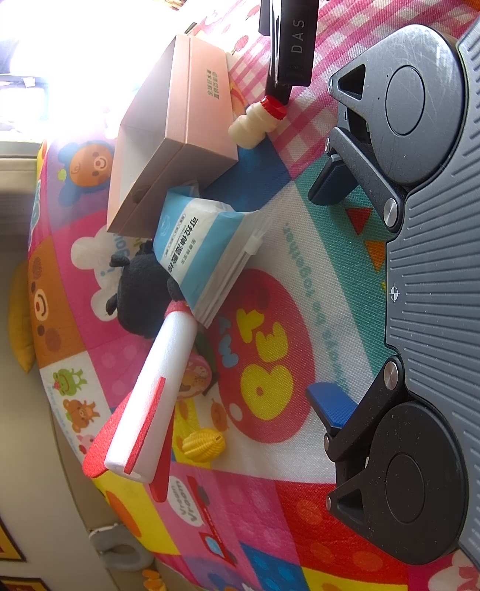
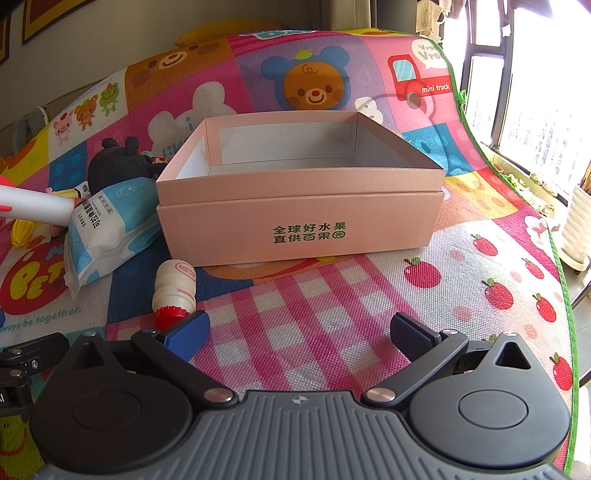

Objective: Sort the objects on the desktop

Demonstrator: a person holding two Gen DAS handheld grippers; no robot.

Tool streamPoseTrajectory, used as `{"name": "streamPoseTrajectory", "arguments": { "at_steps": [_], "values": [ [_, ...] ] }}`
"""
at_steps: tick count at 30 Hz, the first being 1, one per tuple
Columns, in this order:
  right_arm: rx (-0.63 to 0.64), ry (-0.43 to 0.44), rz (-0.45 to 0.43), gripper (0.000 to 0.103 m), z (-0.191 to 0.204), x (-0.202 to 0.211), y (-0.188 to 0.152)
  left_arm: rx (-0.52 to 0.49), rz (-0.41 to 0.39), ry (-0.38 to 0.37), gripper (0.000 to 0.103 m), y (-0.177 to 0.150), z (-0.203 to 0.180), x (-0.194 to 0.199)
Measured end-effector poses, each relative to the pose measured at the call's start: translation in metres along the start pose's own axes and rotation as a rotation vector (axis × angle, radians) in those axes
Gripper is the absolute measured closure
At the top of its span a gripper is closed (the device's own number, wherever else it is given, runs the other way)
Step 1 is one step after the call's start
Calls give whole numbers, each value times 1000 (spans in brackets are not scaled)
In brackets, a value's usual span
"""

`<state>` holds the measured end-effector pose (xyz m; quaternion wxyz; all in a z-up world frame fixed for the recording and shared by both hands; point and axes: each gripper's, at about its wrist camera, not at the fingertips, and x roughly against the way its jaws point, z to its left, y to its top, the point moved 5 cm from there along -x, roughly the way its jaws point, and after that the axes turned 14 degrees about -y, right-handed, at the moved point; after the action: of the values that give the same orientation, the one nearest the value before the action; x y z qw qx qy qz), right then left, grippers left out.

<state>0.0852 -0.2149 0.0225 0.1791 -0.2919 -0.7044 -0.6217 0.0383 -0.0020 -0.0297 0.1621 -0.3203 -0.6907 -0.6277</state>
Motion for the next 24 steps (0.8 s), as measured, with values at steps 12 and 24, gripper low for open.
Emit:
{"name": "streamPoseTrajectory", "arguments": {
  "at_steps": [12, 24],
  "values": [
    [0, 0, 0, 0, -1, 1, 1, 3, -3, -3, 0, -1, -1, 1],
    [-3, 4, 2, 0, 0, 3, 1, 14, -11, -14, 0, -1, 0, 1]
  ]
}}
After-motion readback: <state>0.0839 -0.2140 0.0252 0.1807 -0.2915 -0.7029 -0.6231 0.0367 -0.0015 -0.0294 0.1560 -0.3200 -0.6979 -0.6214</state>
